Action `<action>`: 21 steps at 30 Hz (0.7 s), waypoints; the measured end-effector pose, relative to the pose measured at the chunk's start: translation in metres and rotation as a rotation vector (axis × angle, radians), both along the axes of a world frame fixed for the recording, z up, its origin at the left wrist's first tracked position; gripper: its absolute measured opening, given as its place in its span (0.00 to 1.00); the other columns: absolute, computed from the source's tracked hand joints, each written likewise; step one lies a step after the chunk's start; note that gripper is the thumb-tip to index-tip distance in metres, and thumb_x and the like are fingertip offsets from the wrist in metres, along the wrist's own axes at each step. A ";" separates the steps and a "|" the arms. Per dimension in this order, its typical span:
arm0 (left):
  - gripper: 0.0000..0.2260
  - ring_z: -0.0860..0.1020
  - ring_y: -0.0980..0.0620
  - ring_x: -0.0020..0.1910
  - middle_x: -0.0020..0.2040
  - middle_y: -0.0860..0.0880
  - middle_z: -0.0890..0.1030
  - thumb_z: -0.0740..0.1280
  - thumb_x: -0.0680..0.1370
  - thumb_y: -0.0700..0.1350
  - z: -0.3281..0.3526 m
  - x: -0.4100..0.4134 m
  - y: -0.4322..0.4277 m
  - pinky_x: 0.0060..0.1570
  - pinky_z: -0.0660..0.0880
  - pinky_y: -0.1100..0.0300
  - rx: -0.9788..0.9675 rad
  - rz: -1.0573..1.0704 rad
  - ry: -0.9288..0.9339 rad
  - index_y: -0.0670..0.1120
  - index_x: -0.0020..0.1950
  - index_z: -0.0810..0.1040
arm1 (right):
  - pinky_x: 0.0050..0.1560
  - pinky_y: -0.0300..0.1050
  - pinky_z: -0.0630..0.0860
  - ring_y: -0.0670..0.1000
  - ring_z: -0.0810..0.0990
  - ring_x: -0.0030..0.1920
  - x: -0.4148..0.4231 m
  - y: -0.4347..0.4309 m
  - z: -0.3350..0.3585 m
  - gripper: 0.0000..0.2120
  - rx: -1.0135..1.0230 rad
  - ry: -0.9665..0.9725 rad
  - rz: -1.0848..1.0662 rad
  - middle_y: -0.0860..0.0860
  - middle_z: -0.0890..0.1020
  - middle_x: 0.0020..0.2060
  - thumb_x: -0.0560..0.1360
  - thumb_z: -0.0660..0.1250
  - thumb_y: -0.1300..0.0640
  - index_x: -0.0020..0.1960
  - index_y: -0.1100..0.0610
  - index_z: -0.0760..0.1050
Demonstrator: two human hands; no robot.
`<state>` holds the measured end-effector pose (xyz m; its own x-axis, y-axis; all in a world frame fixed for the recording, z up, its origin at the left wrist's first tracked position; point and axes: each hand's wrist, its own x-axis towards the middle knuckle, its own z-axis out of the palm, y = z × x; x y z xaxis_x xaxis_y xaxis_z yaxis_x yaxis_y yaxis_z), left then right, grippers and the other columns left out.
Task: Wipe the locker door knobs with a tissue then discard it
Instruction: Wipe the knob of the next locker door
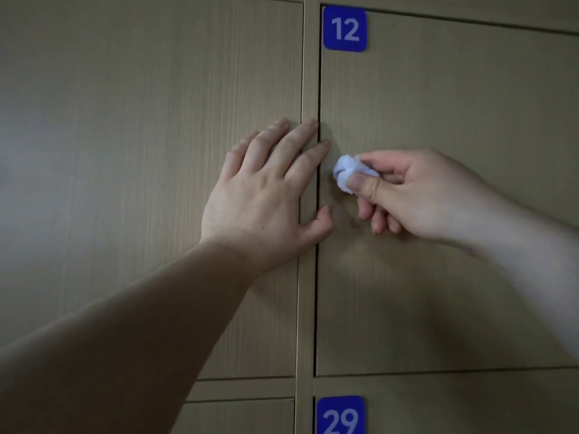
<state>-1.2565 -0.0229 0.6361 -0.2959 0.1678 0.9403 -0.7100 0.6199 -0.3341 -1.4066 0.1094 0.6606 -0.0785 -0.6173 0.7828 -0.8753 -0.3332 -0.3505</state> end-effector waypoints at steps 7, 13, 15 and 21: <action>0.32 0.61 0.47 0.77 0.78 0.51 0.64 0.59 0.74 0.64 0.000 0.000 0.000 0.74 0.57 0.48 -0.006 -0.011 0.001 0.51 0.76 0.69 | 0.45 0.37 0.73 0.38 0.80 0.41 0.003 0.018 0.031 0.08 0.181 0.297 -0.228 0.37 0.83 0.40 0.73 0.70 0.44 0.51 0.33 0.78; 0.32 0.61 0.46 0.77 0.78 0.50 0.64 0.59 0.75 0.64 0.000 0.001 0.000 0.74 0.57 0.47 -0.005 -0.012 -0.004 0.51 0.76 0.68 | 0.55 0.51 0.75 0.45 0.78 0.49 0.018 0.027 0.034 0.19 0.170 0.550 -0.397 0.42 0.79 0.47 0.71 0.57 0.34 0.52 0.42 0.79; 0.32 0.61 0.47 0.77 0.79 0.51 0.64 0.58 0.75 0.63 0.001 0.001 0.001 0.74 0.57 0.47 -0.002 -0.010 -0.006 0.51 0.76 0.68 | 0.55 0.49 0.76 0.45 0.80 0.49 0.015 0.025 0.034 0.16 0.126 0.490 -0.347 0.42 0.82 0.46 0.77 0.56 0.38 0.50 0.42 0.80; 0.32 0.61 0.47 0.77 0.79 0.51 0.64 0.58 0.75 0.63 0.000 0.001 0.001 0.74 0.57 0.48 -0.001 -0.009 -0.003 0.51 0.76 0.68 | 0.51 0.47 0.70 0.48 0.74 0.50 0.010 0.017 0.027 0.10 -0.087 0.576 -0.407 0.44 0.77 0.48 0.76 0.65 0.44 0.53 0.41 0.82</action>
